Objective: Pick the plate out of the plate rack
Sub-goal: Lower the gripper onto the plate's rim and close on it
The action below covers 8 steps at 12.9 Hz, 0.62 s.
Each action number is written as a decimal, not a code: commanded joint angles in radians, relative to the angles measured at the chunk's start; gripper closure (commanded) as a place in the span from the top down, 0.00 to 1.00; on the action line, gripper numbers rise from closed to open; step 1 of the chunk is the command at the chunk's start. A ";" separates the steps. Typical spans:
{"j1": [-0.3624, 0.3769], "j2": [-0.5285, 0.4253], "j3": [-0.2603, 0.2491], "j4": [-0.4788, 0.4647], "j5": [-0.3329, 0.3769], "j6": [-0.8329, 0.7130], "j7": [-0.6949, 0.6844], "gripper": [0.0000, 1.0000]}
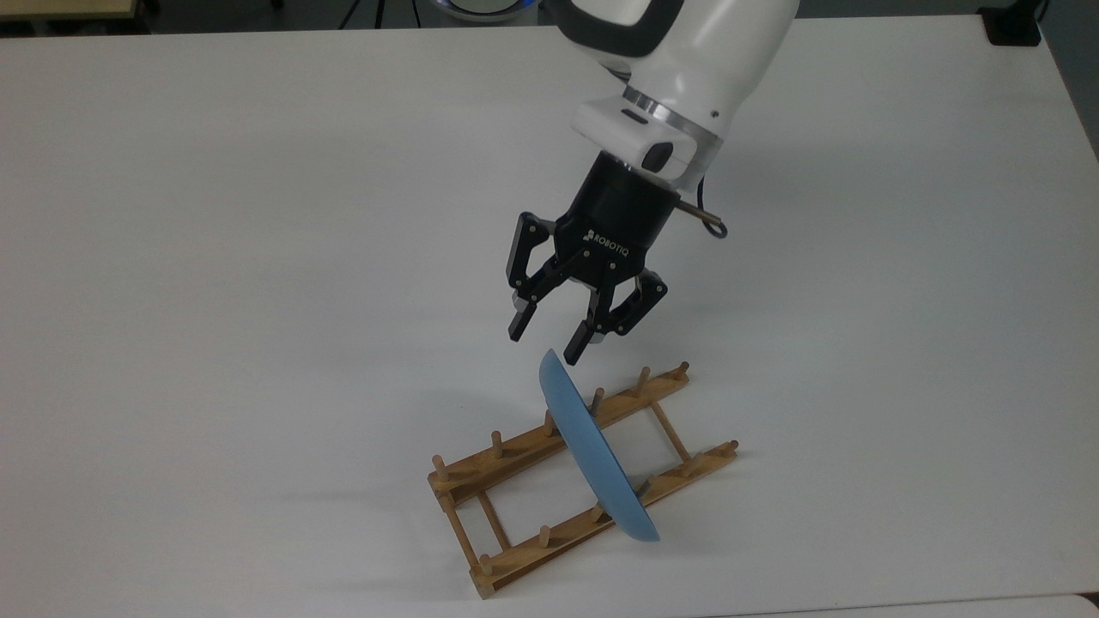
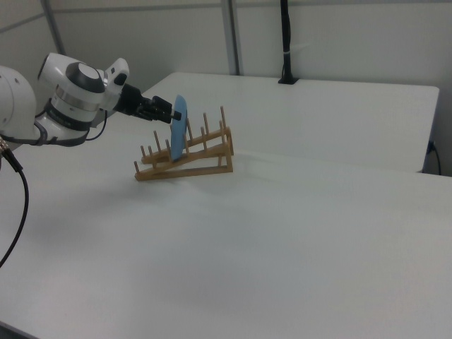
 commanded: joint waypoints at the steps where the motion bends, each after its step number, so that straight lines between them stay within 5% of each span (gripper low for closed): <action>1: 0.008 0.025 -0.009 0.036 -0.027 0.010 0.031 0.57; 3: 0.010 0.025 -0.009 0.036 -0.027 0.010 0.033 0.56; 8: 0.010 0.025 -0.009 0.036 -0.027 0.010 0.033 0.19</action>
